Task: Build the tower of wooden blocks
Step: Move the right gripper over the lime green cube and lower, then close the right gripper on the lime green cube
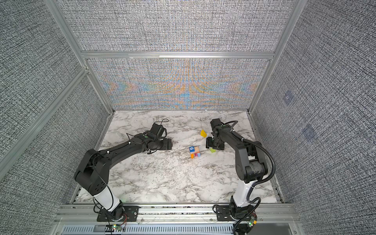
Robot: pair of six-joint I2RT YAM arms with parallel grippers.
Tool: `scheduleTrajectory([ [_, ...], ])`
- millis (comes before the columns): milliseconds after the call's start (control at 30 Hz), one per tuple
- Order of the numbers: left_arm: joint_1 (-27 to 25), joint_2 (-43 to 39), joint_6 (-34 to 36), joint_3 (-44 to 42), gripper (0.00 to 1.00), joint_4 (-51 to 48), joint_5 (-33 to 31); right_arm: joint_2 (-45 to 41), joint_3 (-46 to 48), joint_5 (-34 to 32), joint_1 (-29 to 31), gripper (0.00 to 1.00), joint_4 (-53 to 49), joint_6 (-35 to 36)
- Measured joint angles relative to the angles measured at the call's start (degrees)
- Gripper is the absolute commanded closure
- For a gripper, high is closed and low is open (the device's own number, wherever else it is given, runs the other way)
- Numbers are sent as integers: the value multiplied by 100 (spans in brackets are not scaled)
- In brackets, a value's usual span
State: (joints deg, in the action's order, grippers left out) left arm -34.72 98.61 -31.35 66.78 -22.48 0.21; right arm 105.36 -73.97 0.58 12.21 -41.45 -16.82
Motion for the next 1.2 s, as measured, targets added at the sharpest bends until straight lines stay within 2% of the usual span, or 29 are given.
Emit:
scheduleTrajectory([
  [200,0,168,-13,2,11,114,-2,302,-153,-317,0,33,20,114],
  [900,4,380,52,20,11,271,-136,699,-330,-367,7,48,55,243],
  [1200,11,413,52,50,11,271,-153,702,-328,-369,7,66,55,258],
])
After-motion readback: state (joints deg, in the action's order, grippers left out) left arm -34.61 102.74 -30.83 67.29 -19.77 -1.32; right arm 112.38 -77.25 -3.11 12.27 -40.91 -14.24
